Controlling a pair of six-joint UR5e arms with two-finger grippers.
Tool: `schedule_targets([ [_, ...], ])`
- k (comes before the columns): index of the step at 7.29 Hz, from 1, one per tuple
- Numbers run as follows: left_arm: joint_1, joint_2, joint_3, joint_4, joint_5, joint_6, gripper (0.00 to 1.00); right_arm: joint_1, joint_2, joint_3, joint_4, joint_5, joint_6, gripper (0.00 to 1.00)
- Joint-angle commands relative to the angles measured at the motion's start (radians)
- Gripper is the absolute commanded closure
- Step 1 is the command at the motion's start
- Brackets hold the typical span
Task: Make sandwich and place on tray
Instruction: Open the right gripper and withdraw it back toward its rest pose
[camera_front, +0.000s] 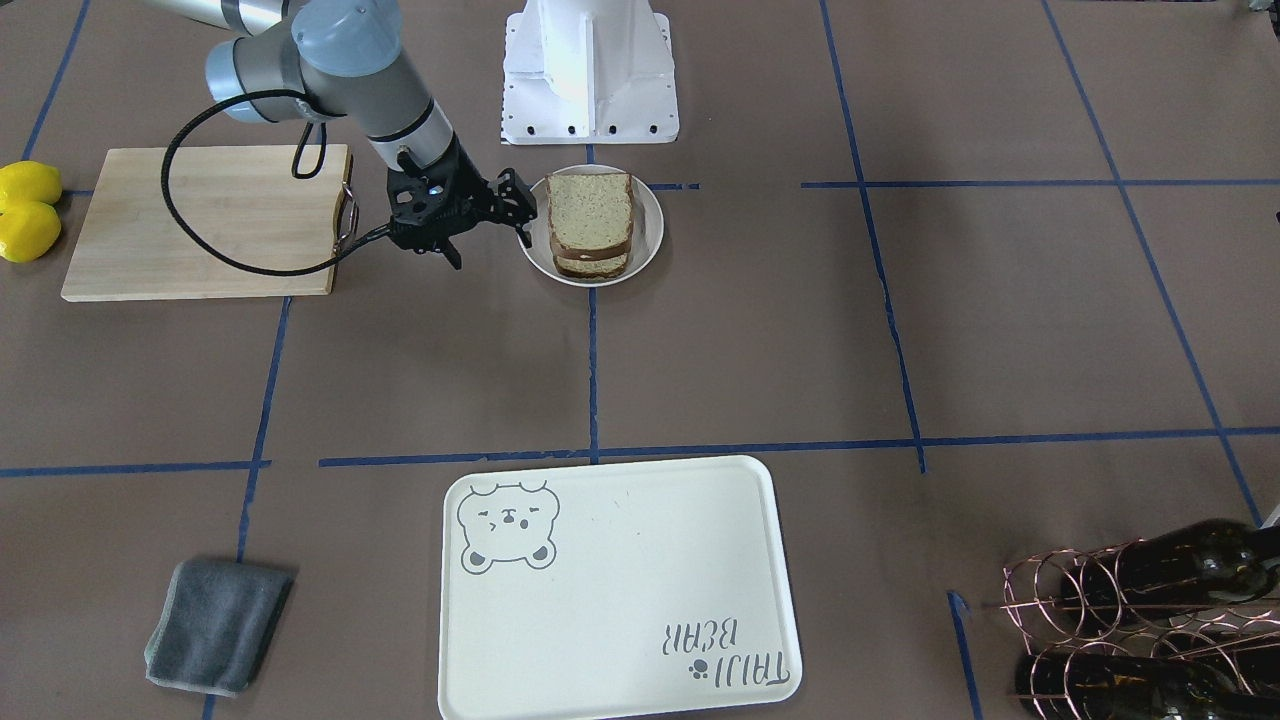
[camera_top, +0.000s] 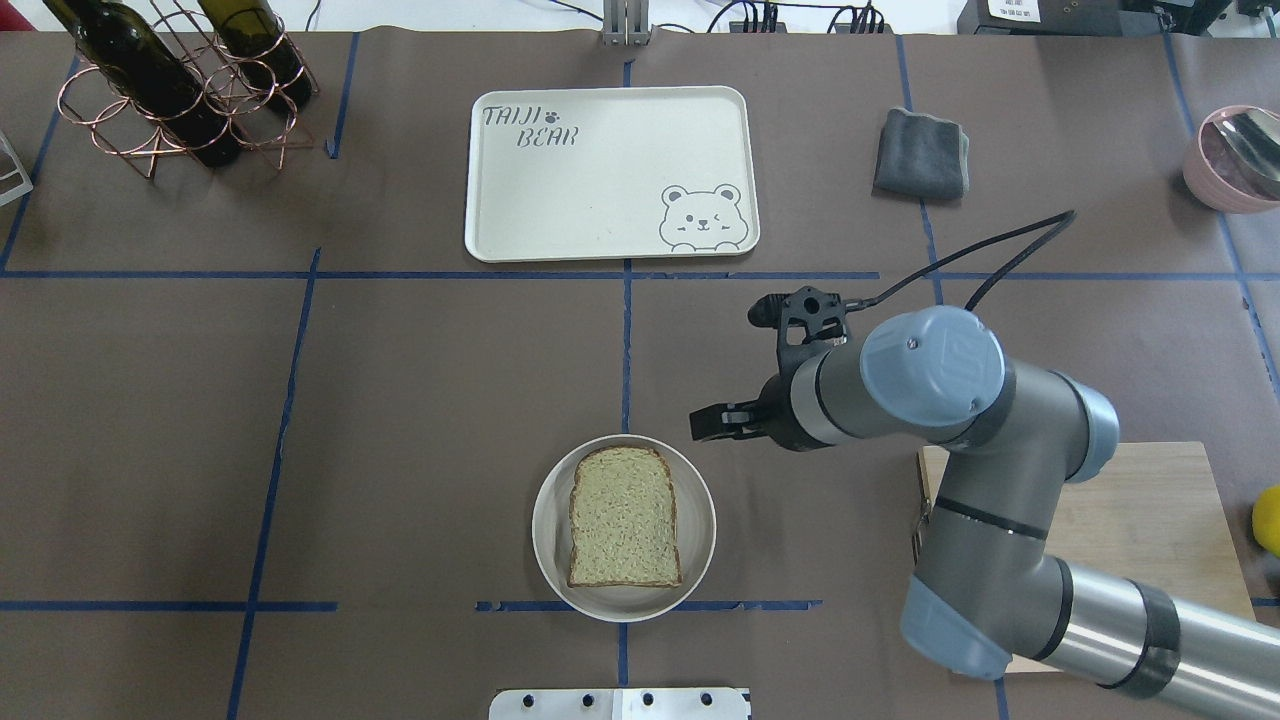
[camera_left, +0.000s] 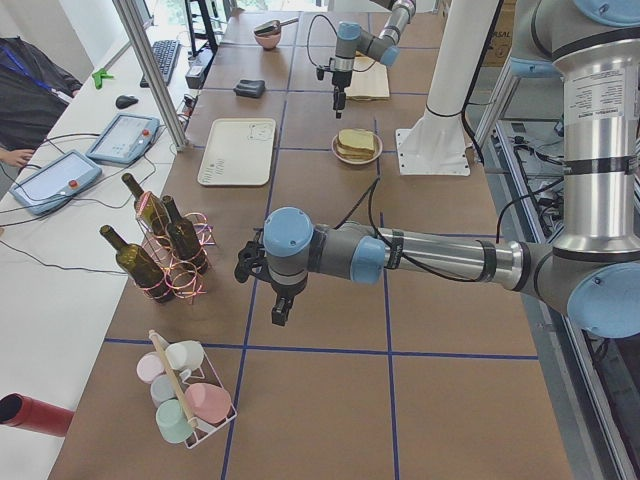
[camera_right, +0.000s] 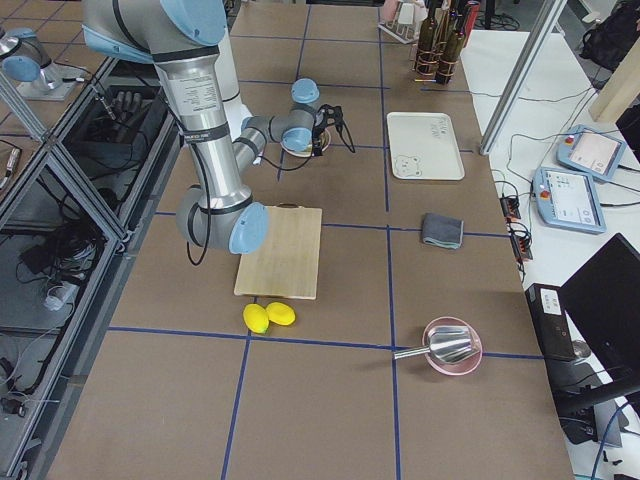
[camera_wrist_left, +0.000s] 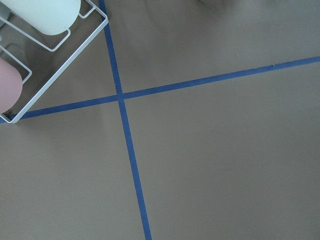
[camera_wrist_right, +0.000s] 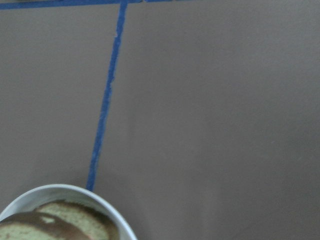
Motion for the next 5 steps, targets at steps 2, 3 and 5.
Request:
schedule_targets([
  [2,0.0,0.013,0.029,-0.32,-0.004,-0.015,0.0,0.209,-0.108,0.005,-0.137,0.11,-0.408,0.0],
  [3,0.002,0.01,0.021,-0.363,-0.01,-0.019,0.0,0.307,-0.174,0.005,-0.134,0.179,-0.551,0.0],
  [5,0.105,0.005,0.015,-0.364,-0.08,-0.084,0.0,0.512,-0.329,0.005,-0.124,0.308,-0.86,0.0],
])
